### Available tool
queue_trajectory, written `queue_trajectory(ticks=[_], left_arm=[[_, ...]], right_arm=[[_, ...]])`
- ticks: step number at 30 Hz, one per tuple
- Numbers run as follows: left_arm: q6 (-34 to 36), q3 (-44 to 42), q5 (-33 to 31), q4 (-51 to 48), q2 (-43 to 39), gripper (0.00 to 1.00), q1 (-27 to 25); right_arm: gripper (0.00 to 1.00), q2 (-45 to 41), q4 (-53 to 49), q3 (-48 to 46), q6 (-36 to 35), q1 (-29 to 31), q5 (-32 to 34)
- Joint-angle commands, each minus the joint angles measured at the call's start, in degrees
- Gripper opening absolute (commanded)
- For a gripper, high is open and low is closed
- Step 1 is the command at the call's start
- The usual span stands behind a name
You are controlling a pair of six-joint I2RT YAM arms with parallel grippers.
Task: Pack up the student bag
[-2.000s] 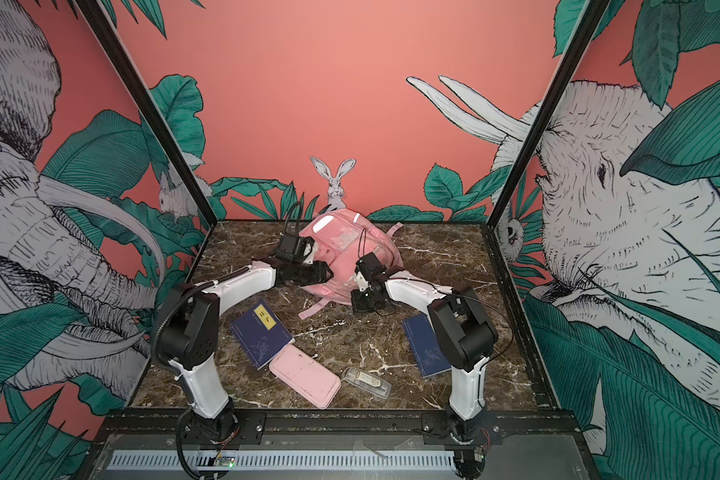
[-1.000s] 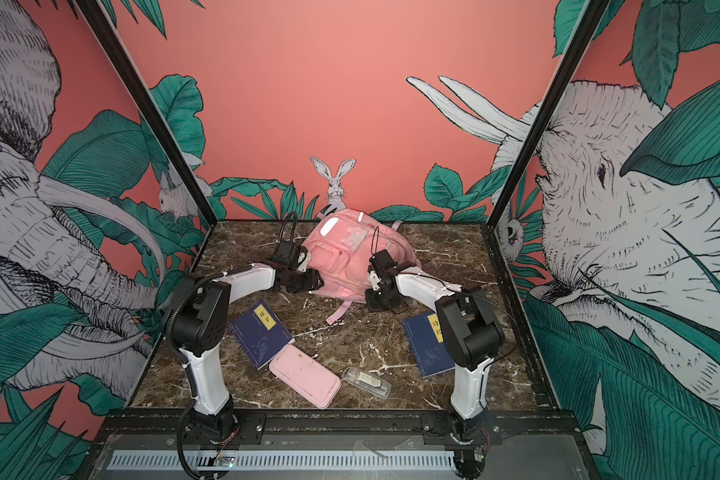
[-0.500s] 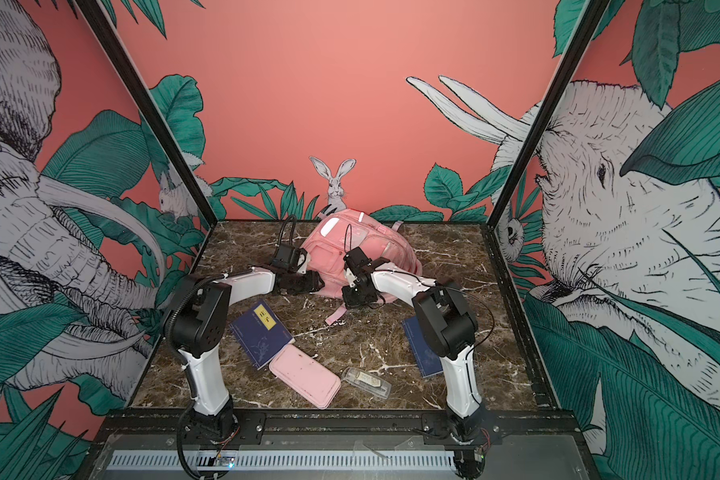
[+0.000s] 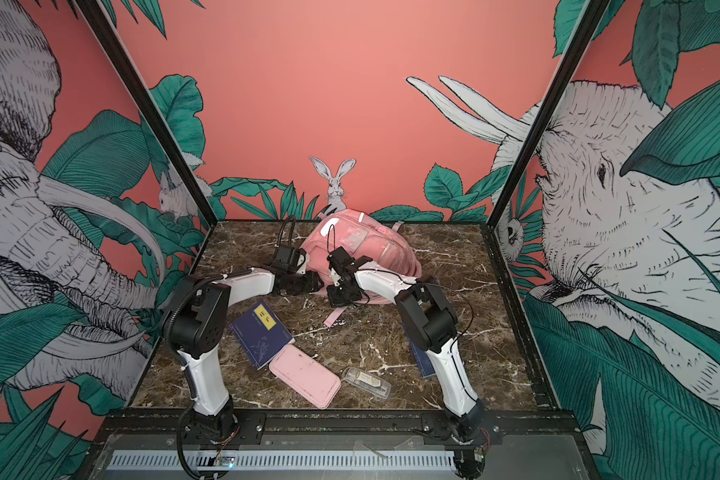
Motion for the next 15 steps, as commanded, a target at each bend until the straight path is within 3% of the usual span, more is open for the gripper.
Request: queue_trajectory(ticks=[1, 15], left_arm=[[0.4, -1.6, -0.5, -4.7, -2.4, 0.58, -0.3], [1.1, -1.0, -4.7, -7.4, -5.6, 0.58, 3.5]], right_arm=[[0.00, 0.2, 0.9, 1.8, 0.5, 1.3, -2.7], [0.00, 1.3, 4.3, 4.0, 3.9, 1.6, -7.0]])
